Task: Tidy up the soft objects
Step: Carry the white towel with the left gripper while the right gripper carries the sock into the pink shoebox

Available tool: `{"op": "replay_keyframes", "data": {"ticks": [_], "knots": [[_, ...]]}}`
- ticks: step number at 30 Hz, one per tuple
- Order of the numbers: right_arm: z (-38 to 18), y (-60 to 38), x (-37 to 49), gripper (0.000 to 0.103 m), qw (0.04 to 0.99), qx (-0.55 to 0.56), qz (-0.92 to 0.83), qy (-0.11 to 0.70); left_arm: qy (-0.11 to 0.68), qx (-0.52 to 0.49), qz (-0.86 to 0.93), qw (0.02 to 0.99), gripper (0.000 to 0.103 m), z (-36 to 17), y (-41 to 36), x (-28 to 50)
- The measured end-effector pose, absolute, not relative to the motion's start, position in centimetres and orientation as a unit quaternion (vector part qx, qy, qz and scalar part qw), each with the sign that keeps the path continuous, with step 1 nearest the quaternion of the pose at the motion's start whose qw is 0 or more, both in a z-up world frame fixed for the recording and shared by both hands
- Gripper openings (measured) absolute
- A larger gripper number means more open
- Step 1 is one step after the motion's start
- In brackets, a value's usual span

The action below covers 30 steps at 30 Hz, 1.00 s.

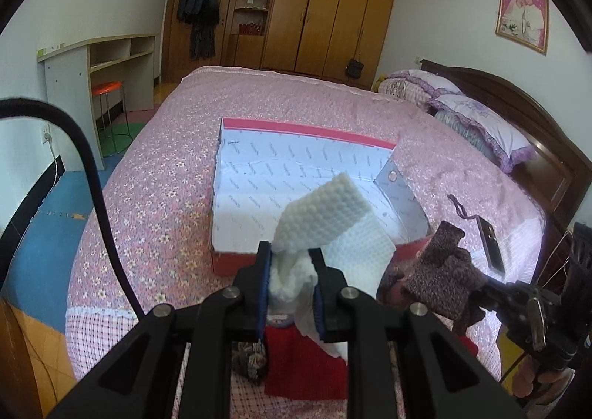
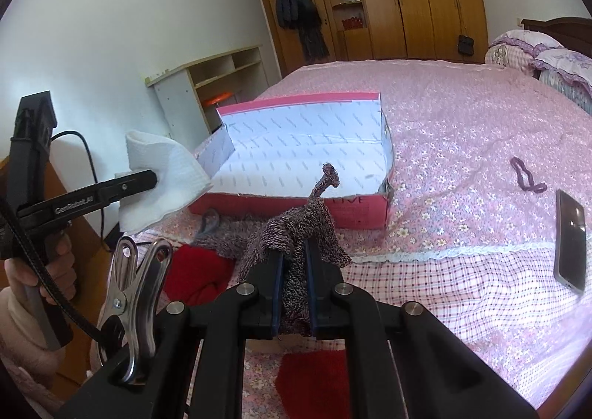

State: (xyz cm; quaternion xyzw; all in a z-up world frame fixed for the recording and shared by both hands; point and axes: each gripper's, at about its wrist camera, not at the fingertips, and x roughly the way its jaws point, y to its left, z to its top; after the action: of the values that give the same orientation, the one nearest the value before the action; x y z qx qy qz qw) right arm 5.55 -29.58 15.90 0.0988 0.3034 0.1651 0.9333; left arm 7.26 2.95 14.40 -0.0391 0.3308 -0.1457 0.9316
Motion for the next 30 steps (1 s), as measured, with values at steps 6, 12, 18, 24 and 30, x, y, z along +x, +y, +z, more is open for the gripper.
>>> {"op": "replay_keyframes", "data": {"ticks": [6,12,18,24,30], "knots": [[16.8,-29.6,6.2,0.012,0.935,0.092,0.169,0.298,0.335,-0.035,-0.136,0.932,0.020,14.6,3.1,9.1],[17.9,-29.3,7.8,0.012,0.939,0.080,0.169,0.288,0.324,-0.024,-0.123,0.938,0.020,14.8,2.8,10.8],[18.7,-29.1,9.7,0.012,0.943,0.071,0.165,0.281,0.328,-0.015,-0.119,0.937,0.020,14.5,2.2,12.8],[18.9,-29.3,12.1,0.012,0.944,0.068,0.158,0.281,0.330,-0.010,-0.113,0.937,0.020,13.9,1.5,14.8],[17.6,-29.3,14.3,0.012,0.940,0.070,0.151,0.298,0.336,-0.003,-0.109,0.935,0.020,12.8,0.9,16.4]]}}
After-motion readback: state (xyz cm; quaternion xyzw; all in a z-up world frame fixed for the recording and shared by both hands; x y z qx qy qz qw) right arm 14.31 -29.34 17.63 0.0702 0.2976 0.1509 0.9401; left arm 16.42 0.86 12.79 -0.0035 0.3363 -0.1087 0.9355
